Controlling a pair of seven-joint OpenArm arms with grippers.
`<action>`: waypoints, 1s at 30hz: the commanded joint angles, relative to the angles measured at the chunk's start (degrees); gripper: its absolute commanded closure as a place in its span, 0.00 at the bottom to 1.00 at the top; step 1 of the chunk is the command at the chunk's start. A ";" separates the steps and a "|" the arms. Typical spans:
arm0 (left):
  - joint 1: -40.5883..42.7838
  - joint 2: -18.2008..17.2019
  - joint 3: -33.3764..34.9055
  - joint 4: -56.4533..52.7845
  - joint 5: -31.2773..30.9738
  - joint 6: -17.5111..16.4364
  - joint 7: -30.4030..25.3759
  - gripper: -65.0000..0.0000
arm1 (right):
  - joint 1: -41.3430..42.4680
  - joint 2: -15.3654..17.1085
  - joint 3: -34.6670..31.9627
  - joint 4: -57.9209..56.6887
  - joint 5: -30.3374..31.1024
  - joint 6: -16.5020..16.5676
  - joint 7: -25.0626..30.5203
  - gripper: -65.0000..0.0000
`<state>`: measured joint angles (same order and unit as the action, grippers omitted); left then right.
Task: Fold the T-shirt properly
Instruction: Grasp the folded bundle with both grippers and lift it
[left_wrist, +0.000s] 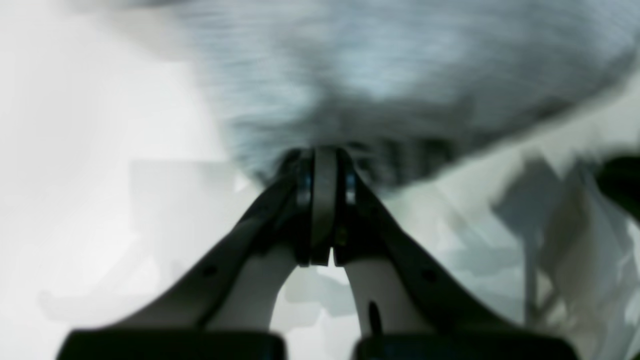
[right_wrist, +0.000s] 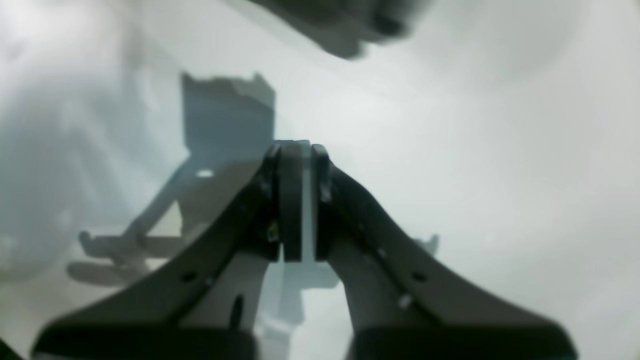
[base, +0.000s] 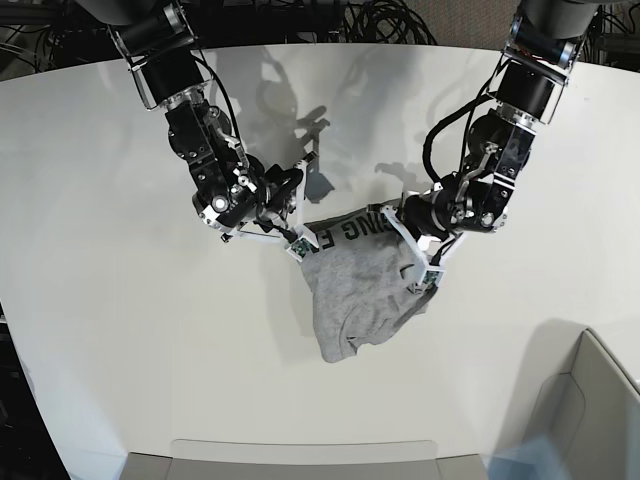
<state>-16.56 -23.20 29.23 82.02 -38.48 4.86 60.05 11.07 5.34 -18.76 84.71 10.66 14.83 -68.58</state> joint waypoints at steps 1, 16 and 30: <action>-2.39 -0.14 -0.44 1.01 -0.33 -0.25 -1.19 1.00 | 0.84 -0.03 0.35 2.46 0.20 0.16 0.22 0.96; -3.88 0.21 -12.49 15.17 -0.51 -0.25 -1.55 1.00 | -3.20 4.46 7.47 21.27 -0.24 -0.10 4.27 1.00; -4.32 3.99 0.88 -4.08 -0.42 -0.60 -17.99 1.00 | 11.30 0.94 7.12 -14.68 -0.15 0.07 24.75 1.00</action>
<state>-19.40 -19.20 30.30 76.88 -38.89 4.54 42.41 20.64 5.80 -12.12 69.47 10.28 14.90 -45.04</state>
